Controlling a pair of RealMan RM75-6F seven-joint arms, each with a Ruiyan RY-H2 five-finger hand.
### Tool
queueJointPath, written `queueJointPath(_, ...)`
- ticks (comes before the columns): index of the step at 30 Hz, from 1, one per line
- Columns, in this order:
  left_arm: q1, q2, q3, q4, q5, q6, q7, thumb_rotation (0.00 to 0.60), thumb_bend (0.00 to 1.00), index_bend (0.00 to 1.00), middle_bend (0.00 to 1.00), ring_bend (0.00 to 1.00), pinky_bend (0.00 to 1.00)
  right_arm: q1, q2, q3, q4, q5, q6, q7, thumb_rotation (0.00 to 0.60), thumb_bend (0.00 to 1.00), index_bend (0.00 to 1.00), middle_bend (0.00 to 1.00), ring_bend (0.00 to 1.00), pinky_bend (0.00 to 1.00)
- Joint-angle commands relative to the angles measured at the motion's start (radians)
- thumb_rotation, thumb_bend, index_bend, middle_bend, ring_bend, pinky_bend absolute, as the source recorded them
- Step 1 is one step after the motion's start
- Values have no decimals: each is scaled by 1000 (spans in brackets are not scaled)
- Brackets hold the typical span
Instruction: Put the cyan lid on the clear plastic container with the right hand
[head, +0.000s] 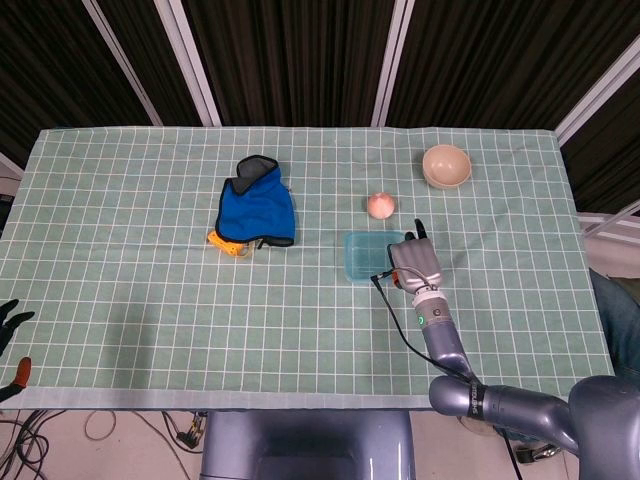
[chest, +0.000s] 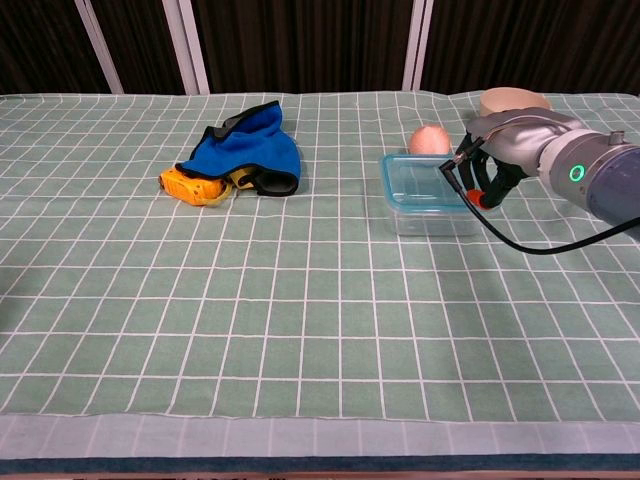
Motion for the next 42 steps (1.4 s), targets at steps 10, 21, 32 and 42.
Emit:
queueJointPath(10,0,1,0,0,2,1,-2,600,519,144,0,0,0,-7,-15,3,13,-8,-4,3,600,480,695,583,265,0)
queueJointPath(21,0,2,0,0,1,0,-4,600,519,144,0,0,0,-14,-32,6,34,-13,-11,15,600,480,695,583,265,0)
queueJointPath(32,1,2,0,0,2,1,-5,600,519,144,0,0,0,-21,-43,10,47,-32,-11,26,600,480,695,582,265,0)
queueJointPath(42,0,4,0,-2,1,-2,-9,600,519,144,0,0,0,-1,-26,61,20,-45,11,19,600,480,695,583,265,0)
